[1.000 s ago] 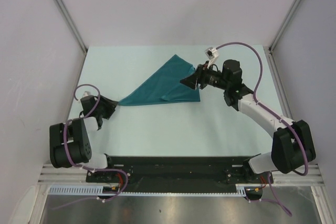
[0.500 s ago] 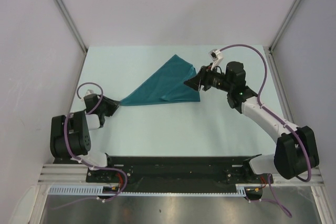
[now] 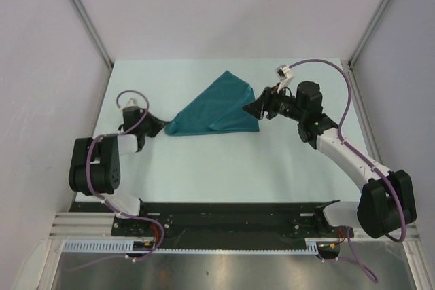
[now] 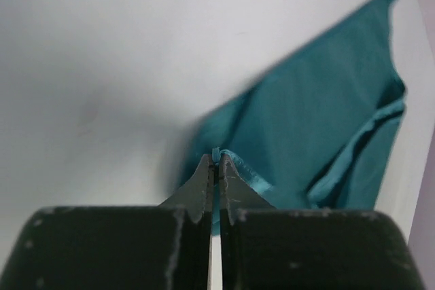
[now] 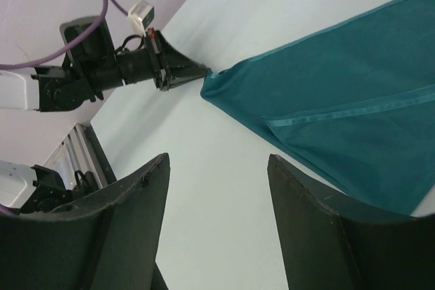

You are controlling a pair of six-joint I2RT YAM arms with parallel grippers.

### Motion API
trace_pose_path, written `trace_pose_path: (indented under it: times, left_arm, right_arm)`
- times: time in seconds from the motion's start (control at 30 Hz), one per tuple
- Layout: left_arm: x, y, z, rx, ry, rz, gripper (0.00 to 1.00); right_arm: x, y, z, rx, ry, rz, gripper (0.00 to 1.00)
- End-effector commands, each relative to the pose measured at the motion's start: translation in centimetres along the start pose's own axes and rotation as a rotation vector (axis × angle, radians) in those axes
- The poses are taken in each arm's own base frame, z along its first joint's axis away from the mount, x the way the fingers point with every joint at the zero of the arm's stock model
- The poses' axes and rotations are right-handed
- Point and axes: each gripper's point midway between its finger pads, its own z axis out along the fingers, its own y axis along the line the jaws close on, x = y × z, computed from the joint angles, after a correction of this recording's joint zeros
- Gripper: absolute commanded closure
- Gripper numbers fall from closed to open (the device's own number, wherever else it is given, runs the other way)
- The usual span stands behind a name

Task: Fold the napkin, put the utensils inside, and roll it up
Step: Fold the napkin

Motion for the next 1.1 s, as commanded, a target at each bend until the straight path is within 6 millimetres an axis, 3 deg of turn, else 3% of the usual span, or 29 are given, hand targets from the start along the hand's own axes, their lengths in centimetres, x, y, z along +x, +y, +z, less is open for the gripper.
trace_pose_path:
  times: [0.0, 0.03, 0.07, 0.13, 0.17, 0.23, 0.27, 0.3, 0.37, 0.4, 0.47, 0.5, 0.77, 1.07]
  left_arm:
    - [-0.3, -9.8, 1.9, 0.173, -0.01, 0.261, 1.0]
    - [0.1, -11.1, 2.2, 0.19, -0.01, 0.324, 1.0]
    - [0.9, -14.2, 2.8, 0.225, -0.013, 0.382, 1.0]
    - [2.6, -16.2, 3.7, 0.23, 0.018, 0.477, 1.0]
    - [4.7, -18.1, 3.9, 0.26, 0.046, 0.526, 1.0]
    - [6.2, -20.5, 5.3, 0.268, 0.062, 0.596, 1.0]
    - [8.2, -22.0, 5.4, 0.295, 0.085, 0.633, 1.0]
    - [8.4, -23.7, 5.7, 0.306, 0.075, 0.653, 1.0]
    - [11.8, -24.4, 6.7, 0.317, 0.125, 0.719, 1.0]
    - [12.2, -25.7, 6.8, 0.331, 0.125, 0.738, 1.0]
    - [14.9, -26.0, 7.5, 0.344, 0.164, 0.786, 1.0]
    - [15.3, -26.8, 7.5, 0.362, 0.166, 0.797, 1.0]
    - [21.8, -28.0, 6.9, 0.473, 0.245, 0.909, 1.0]
    - [25.9, -27.7, 6.5, 0.537, 0.308, 0.966, 1.0]
  right_arm:
    - [-0.8, 0.1, -1.3, 0.013, -0.029, -0.041, 0.35]
    - [-0.7, 0.1, -1.4, 0.015, -0.03, -0.044, 0.35]
    - [-0.7, 0.0, -1.5, 0.017, -0.028, -0.042, 0.35]
    - [-0.7, -0.2, -2.0, 0.026, -0.033, -0.043, 0.35]
    - [-0.5, -0.3, -2.1, 0.031, -0.031, -0.042, 0.35]
    - [-0.6, -0.5, -2.6, 0.04, -0.037, -0.043, 0.35]
    - [-0.2, -0.7, -2.8, 0.048, -0.03, -0.038, 0.35]
    - [-0.2, -0.7, -3.0, 0.05, -0.028, -0.039, 0.35]
    - [0.0, -1.0, -3.5, 0.063, -0.025, -0.036, 0.35]
    - [0.0, -1.1, -3.8, 0.068, -0.028, -0.038, 0.35]
    - [0.0, -1.5, -4.3, 0.082, -0.03, -0.037, 0.35]
    - [0.1, -1.5, -4.4, 0.085, -0.031, -0.038, 0.35]
    - [0.7, -2.1, -5.2, 0.098, -0.022, -0.02, 0.35]
    - [0.8, -1.9, -5.2, 0.092, -0.018, -0.009, 0.35]
